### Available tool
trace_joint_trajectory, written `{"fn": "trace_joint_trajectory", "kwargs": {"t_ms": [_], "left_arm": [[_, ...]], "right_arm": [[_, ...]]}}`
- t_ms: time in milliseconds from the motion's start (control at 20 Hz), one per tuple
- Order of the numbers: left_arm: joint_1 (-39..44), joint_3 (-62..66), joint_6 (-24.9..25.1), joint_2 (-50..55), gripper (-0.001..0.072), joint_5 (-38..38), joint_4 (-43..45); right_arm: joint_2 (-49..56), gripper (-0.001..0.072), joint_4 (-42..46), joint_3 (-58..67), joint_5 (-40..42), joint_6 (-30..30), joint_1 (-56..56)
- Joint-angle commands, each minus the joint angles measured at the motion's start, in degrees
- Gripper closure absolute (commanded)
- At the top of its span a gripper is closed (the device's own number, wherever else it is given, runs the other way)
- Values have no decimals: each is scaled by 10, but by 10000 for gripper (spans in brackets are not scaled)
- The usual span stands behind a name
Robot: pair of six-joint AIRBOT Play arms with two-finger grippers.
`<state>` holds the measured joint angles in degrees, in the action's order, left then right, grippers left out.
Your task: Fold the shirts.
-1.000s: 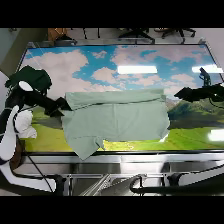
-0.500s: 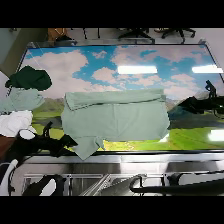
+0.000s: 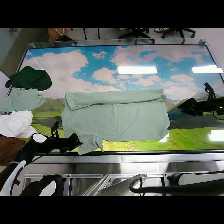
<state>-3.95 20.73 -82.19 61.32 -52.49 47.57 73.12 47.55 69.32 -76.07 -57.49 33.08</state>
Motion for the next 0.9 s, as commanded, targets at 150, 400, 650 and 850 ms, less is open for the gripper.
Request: {"fn": "trace_joint_trajectory", "kwargs": {"t_ms": [150, 400, 650, 850], "left_arm": [[6, 150, 49, 69, 691, -104, 40], [6, 185, 48, 69, 691, -120, 49], [6, 186, 48, 69, 691, -117, 49], [6, 186, 48, 69, 691, -115, 49]], "right_arm": [[-21, 231, 80, -46, -54, -45, 0], [-68, 231, 41, -177, -14, -7, 0], [-66, 356, 10, -247, 43, 42, -1], [-65, 387, 6, -248, 49, 49, -14]]}}
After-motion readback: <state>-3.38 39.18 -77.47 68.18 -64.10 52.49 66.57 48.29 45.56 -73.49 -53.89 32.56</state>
